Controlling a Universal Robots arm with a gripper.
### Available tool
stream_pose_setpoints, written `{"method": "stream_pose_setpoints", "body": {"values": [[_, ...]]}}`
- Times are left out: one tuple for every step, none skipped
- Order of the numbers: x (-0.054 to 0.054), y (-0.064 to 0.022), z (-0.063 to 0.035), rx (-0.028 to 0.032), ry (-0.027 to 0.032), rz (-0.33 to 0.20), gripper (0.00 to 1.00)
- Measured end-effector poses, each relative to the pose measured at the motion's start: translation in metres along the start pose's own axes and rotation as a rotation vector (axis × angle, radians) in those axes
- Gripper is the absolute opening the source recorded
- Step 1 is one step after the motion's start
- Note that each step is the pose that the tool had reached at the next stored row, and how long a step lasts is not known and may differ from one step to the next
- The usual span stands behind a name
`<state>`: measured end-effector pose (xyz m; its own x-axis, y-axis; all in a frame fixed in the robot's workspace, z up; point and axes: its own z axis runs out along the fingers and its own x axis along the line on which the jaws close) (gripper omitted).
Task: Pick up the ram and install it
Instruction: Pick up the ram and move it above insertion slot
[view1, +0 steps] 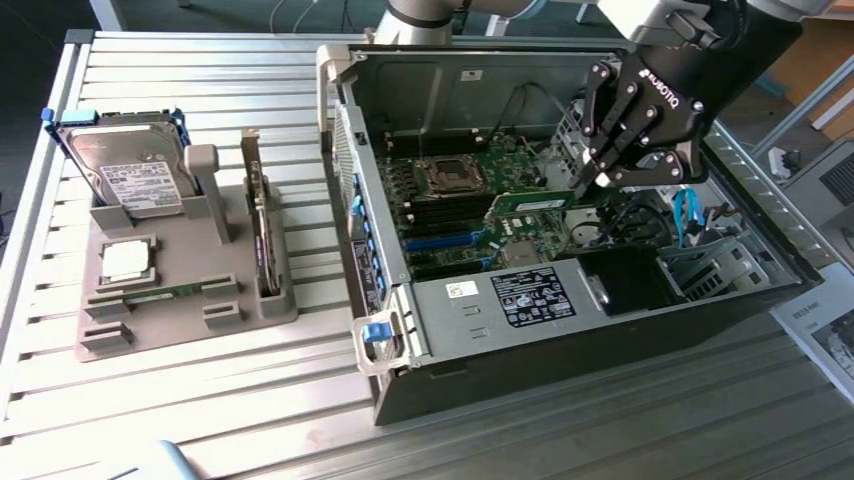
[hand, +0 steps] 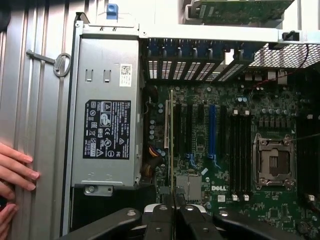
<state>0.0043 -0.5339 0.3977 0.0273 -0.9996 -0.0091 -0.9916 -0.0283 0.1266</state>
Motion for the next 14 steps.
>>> {"method": "stream_pose_setpoints", "body": {"values": [[0.0001,0.0000,0.0000,0.0000,0.0000,0.000,0.12],[0.0001,-0.0001,0.0000,0.0000,0.0001,0.000,0.12],[0.0001,-0.0001,0.0000,0.0000,0.0001,0.000,0.12],[0.0001,-0.0001,0.0000,0.0000,0.0001,0.000,0.12],[0.0001,-0.0001,0.0000,0.0020,0.0000,0.000,0.12],[0.0001,0.0004,0.0002,0.0115,0.0002,0.000,0.12],[0.0001,0.0009,0.0001,0.0218,0.0006,0.000,0.12],[0.0001,0.0012,0.0001,0.0288,0.0009,0.000,0.12],[0.0001,0.0017,0.0002,0.0384,0.0012,-0.001,0.12],[0.0001,0.0021,0.0003,0.0467,0.0013,-0.001,0.12],[0.0000,0.0024,0.0004,0.0527,0.0014,-0.001,0.12],[0.0000,0.0027,0.0004,0.0587,0.0017,-0.001,0.12],[0.0000,0.0029,0.0004,0.0651,0.0019,-0.001,0.12],[0.0000,0.0033,0.0004,0.0716,0.0021,-0.001,0.12]]}}
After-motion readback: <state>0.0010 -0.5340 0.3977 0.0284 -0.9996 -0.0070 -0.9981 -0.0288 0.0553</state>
